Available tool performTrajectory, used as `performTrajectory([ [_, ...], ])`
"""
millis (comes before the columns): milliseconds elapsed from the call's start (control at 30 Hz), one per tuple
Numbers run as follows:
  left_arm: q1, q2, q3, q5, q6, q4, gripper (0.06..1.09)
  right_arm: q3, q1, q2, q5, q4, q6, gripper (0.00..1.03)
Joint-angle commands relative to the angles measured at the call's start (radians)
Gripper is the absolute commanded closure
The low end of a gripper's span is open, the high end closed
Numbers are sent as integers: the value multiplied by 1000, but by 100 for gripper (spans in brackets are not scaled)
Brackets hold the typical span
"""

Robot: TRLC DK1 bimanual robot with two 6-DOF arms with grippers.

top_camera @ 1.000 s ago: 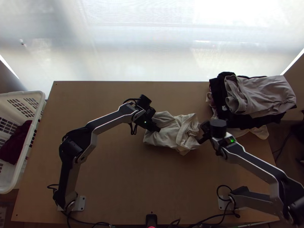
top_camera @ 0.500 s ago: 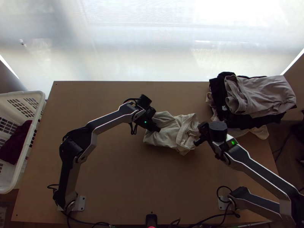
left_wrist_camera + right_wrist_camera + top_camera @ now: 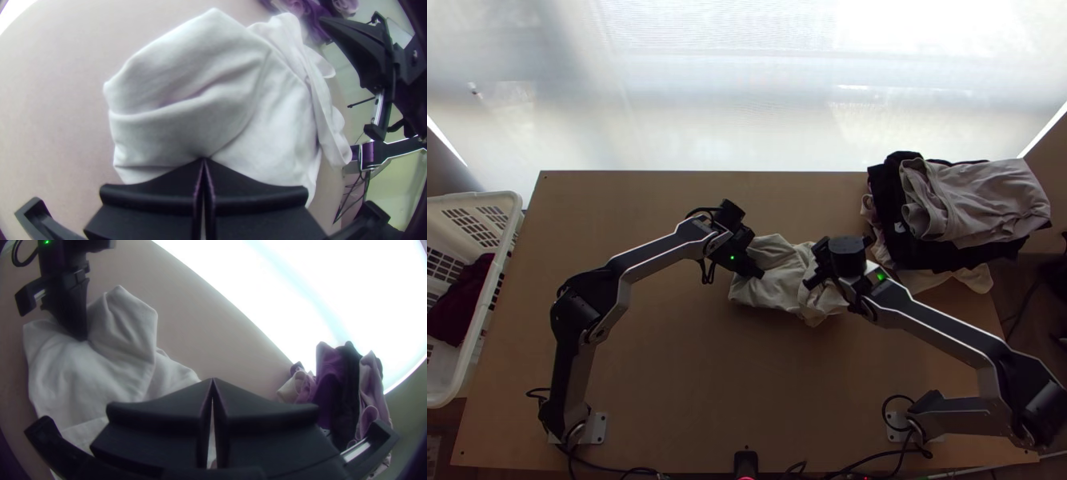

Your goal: Fold the t-shirt

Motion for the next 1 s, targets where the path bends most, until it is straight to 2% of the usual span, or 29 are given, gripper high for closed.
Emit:
performTrajectory([
  [0, -3, -2, -3, 5, 13, -4, 105, 71, 28, 120, -7, 4, 43, 100],
  [200, -6, -2, -2, 5, 15, -4, 105, 71, 72, 177, -9, 3, 68, 100],
  [500, -5, 1, 2, 5, 16, -6, 105, -36, 40, 143, -7, 3, 54, 100],
  [733, -5, 4, 8, 5, 16, -6, 105, -196, -116, -27, -12, 1, -35, 100],
  [967, -5, 7, 12, 5, 15, -7, 105, -297, -336, -217, -79, -34, -166, 100],
])
